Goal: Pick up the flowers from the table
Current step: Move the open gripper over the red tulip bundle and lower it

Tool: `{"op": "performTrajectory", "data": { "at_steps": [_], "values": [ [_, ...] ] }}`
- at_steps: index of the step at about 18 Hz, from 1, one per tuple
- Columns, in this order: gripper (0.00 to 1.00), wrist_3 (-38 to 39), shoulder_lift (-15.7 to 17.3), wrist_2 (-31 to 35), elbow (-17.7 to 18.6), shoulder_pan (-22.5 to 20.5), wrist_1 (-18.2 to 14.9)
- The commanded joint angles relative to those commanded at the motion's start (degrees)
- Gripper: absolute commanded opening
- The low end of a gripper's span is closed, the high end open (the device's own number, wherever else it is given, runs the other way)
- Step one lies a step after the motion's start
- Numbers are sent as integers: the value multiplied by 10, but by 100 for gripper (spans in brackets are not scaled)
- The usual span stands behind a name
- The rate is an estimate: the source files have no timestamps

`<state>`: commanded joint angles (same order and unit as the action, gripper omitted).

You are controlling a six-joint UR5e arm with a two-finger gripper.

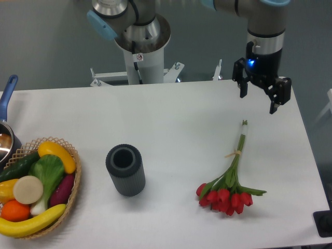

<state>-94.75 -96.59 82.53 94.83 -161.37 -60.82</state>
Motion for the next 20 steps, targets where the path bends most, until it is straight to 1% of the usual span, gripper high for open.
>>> {"op": "performTrajectory", "data": {
  "at_steps": [2,4,6,7,10,11,14,17,20],
  "values": [
    [100,0,0,2,-2,2,3],
    [100,3,0,4,-8,3,-2],
    [100,5,2,15,-1,4,3],
    [100,17,1,14,0,5,3],
    [100,120,-2,8,0,7,5],
    [100,142,-4,9,1,11,10],
    [100,221,-7,8,20,20,49],
    [100,237,-31,9,39,43,75],
    [100,246,-56,9,42,51,86]
  ]
}}
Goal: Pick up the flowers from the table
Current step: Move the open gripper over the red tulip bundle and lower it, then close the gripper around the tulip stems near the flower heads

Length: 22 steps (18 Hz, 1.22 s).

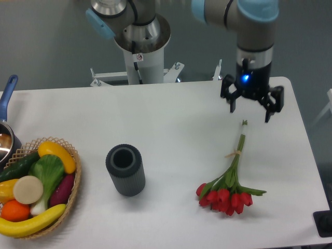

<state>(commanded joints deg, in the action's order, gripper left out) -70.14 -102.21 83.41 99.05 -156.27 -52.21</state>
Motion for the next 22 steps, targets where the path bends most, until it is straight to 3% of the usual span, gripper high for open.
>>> {"op": "performTrajectory", "data": {
  "at_steps": [4,7,9,22],
  "values": [
    [100,9,-48,0,-10,11,8],
    [100,23,-104,-3,-25,20,66],
    [100,55,-135,-1,-49,32,69],
    [100,77,-198,-11,-56,32,72]
  ]
}}
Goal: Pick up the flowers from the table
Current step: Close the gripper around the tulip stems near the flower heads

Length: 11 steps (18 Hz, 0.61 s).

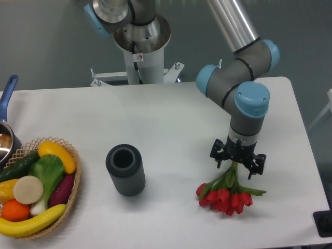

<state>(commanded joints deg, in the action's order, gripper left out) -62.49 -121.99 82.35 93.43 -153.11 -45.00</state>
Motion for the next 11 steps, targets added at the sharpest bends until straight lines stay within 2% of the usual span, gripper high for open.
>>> {"op": "performTrajectory", "data": {
  "at_steps": [4,11],
  "values": [
    [100,-1,-17,0,-18,-1,-1],
    [100,-2,-31,3,-18,2,15]
  ]
}}
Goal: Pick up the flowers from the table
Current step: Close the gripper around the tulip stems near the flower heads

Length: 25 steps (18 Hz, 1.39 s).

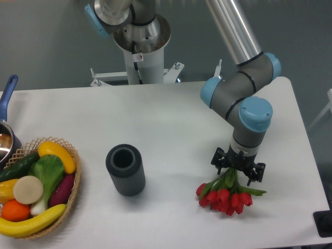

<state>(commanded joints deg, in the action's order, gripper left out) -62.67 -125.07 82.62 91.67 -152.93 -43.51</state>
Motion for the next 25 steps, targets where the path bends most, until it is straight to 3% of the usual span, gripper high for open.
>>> {"op": "performTrajectory", "data": {
  "at_steps": [7,9,11,13,14,17,25],
  "values": [
    [97,-2,-9,1,-3,3,0],
    [78,0,-9,4,-4,4,0],
    [74,-1,-9,4,-3,4,0],
    [63,-1,-9,4,-4,4,1],
    [51,0,-8,4,-4,4,1],
    [38,1,-4,4,-4,4,0],
    [33,0,1,3,-6,3,0]
  ]
}}
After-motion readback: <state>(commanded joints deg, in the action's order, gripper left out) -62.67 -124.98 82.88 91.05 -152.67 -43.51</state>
